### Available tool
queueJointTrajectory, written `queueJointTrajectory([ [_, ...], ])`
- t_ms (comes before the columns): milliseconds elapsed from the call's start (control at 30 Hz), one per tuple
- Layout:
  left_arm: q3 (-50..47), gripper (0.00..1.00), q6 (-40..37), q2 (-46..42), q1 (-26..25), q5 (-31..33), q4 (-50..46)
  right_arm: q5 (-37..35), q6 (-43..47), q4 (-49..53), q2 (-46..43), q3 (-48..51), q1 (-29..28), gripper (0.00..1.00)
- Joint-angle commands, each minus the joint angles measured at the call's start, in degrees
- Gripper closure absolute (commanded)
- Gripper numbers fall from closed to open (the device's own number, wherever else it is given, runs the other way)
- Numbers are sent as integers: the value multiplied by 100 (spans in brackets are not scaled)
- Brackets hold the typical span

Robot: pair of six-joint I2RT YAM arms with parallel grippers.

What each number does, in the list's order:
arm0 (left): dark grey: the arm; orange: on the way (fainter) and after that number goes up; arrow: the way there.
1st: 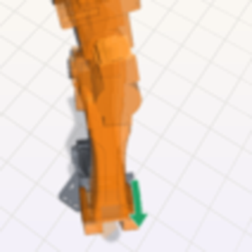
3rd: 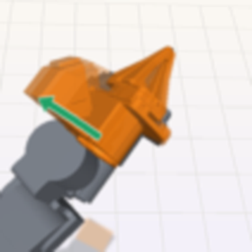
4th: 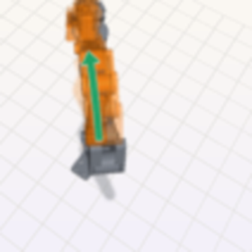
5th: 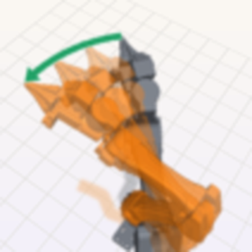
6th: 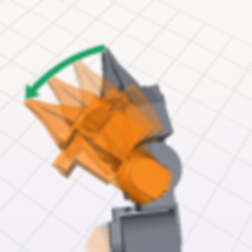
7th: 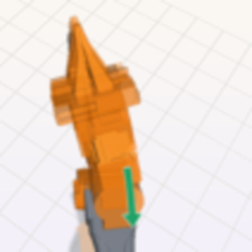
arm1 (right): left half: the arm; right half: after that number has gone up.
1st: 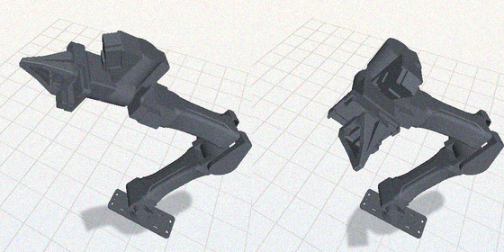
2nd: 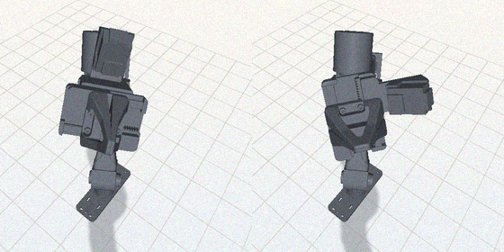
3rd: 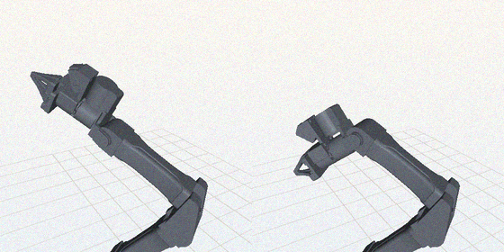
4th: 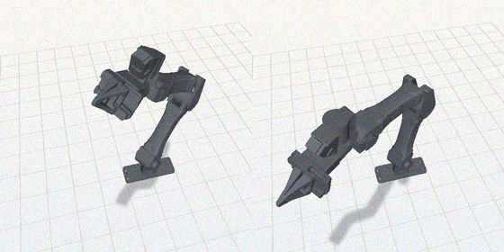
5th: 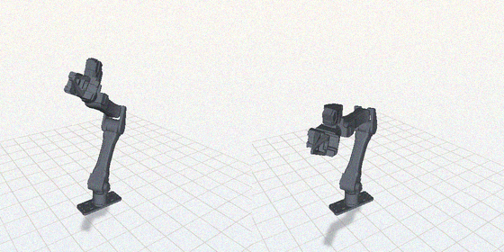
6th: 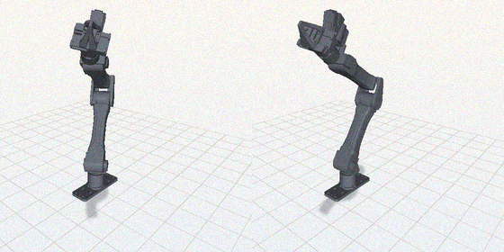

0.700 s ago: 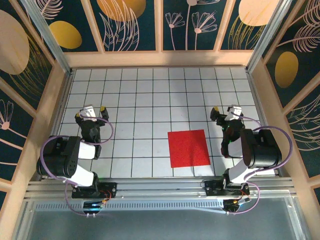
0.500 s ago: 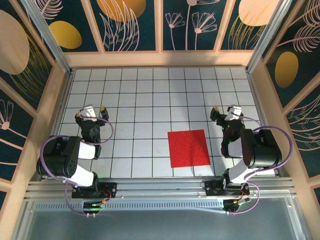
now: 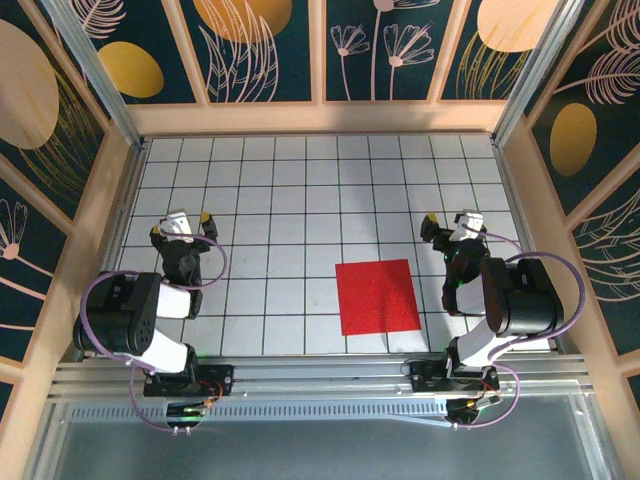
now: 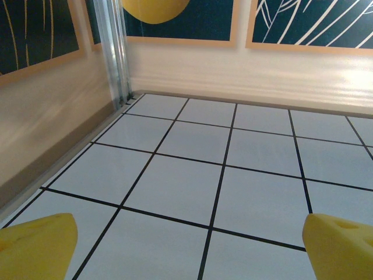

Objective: Fold a paper plane with a square sheet of paper (fold left side to right side)
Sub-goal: Move the square sheet of paper to the center of the table.

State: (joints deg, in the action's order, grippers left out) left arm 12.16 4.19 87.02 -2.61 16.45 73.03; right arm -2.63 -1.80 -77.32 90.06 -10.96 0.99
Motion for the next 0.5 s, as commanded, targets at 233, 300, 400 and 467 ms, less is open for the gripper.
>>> queueJointTrajectory([
  [233, 84, 1, 101, 11, 37, -115, 111, 148, 31, -69, -14, -90, 81, 1],
  [300, 59, 1, 97, -5, 41, -108, 148, 112, 2, -111, -23, -66, 81, 1],
  [400, 331, 1, 41, -487, 41, -208, -653, 107, 11, 204, -364, -77, 80, 1],
  [467, 760, 1, 26, -1020, 37, -247, -1827, 51, 14, 814, -844, -194, 83, 1],
])
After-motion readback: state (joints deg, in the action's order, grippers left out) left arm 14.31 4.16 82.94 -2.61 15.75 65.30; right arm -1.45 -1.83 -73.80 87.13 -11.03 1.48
